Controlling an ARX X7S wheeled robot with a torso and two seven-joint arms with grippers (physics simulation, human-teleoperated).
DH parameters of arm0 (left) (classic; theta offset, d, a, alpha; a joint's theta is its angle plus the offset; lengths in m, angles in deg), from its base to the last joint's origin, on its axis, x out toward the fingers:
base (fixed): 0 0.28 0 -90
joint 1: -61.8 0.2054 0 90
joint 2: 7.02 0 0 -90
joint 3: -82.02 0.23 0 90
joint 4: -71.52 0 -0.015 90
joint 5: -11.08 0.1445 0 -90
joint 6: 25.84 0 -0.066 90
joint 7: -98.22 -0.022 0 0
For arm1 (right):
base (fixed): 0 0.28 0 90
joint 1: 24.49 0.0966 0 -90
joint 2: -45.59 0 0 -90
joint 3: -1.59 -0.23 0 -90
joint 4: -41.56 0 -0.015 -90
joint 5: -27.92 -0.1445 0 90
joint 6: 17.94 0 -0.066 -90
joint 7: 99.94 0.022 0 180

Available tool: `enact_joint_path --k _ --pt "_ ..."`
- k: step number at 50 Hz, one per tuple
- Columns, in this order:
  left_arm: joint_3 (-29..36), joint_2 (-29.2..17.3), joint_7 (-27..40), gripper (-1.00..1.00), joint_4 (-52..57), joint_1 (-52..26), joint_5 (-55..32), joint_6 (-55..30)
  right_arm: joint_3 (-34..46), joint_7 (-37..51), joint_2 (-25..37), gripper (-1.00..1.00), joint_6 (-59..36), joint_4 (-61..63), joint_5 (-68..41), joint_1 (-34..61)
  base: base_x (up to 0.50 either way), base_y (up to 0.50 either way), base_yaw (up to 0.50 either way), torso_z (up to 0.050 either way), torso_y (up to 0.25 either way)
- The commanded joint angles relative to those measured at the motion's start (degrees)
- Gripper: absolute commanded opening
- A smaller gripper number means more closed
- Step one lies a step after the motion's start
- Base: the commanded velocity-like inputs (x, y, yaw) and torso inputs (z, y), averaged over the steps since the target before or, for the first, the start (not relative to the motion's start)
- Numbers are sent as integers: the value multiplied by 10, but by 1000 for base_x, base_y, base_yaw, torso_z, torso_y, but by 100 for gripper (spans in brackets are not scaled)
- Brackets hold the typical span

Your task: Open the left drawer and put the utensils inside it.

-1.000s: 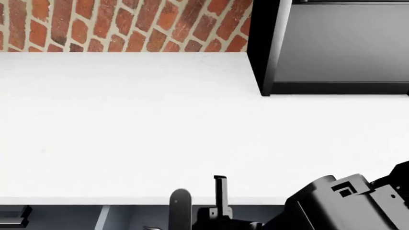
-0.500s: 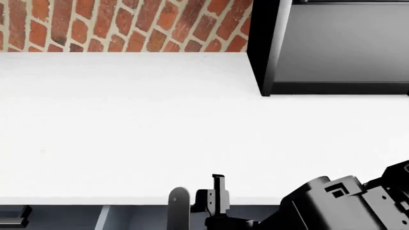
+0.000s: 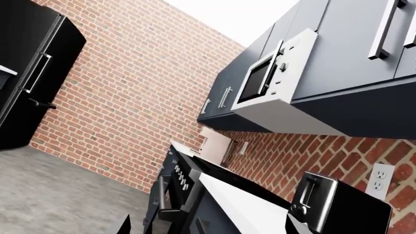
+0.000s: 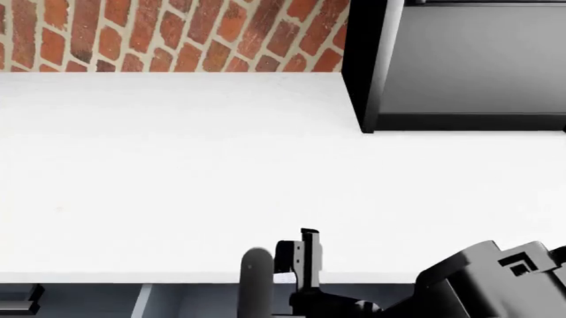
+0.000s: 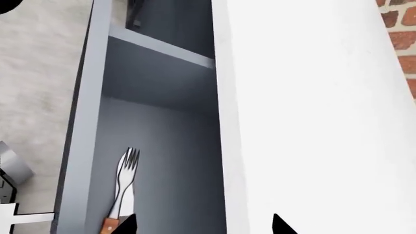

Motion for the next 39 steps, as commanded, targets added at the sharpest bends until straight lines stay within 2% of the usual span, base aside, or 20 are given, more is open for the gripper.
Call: enact_joint_path --k 1,11,39 --pt "1 0 -1 100 3 0 0 -2 -22 1 36 100 15 25 -10 18 0 0 0 0 0" --pt "-1 1 1 100 3 1 1 0 -43 -12 79 100 31 37 -9 35 0 0 0 0 0" --pt "-3 3 3 100 7 4 3 4 -87 -25 146 100 60 67 -18 69 0 0 0 0 0"
